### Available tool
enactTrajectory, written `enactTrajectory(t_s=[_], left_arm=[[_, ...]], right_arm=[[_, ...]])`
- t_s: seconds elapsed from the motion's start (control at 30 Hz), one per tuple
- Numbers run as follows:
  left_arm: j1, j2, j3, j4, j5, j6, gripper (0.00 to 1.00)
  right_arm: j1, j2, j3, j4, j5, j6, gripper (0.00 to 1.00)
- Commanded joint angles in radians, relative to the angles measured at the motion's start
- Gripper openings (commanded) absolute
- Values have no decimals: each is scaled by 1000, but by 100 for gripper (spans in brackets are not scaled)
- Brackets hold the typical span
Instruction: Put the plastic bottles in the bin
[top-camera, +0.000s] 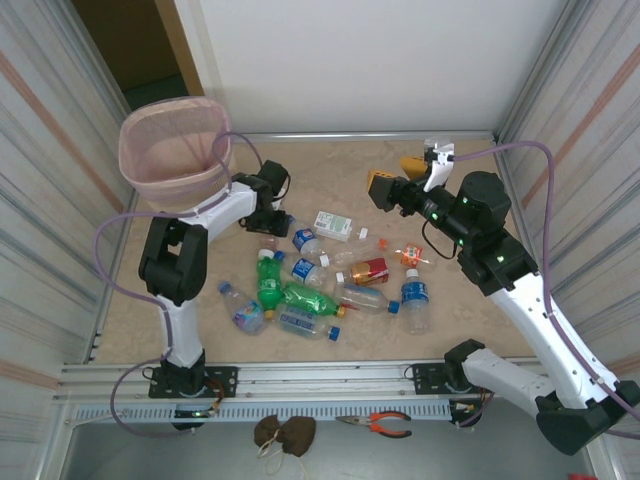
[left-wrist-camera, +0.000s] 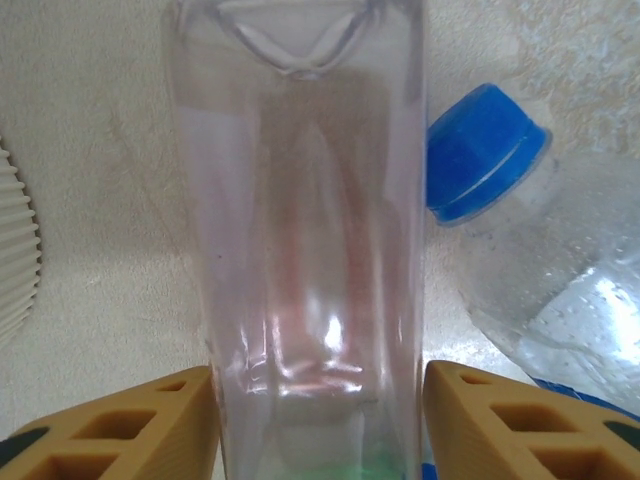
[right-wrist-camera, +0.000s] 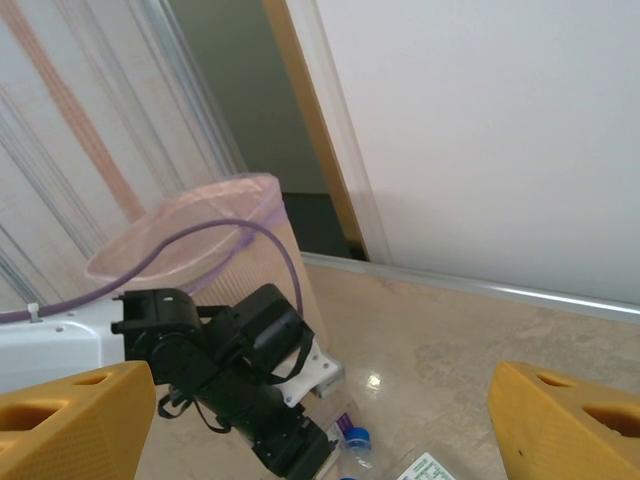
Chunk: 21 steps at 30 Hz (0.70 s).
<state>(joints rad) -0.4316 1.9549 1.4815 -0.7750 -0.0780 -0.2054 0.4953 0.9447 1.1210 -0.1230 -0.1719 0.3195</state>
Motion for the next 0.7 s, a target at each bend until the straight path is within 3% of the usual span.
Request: enactTrajectory(t_s=[0.0, 0.27, 0.67], left_arm=[[11, 7, 11, -3, 9, 9, 51], [14, -13, 20, -11, -7, 9, 41], [11, -101, 109, -98, -66, 17, 38]], right_arm=[[-8, -17, -9, 8, 8, -28, 85], [-9, -30, -13, 5, 12, -30, 85], [-12, -49, -11, -1, 16, -37, 85]])
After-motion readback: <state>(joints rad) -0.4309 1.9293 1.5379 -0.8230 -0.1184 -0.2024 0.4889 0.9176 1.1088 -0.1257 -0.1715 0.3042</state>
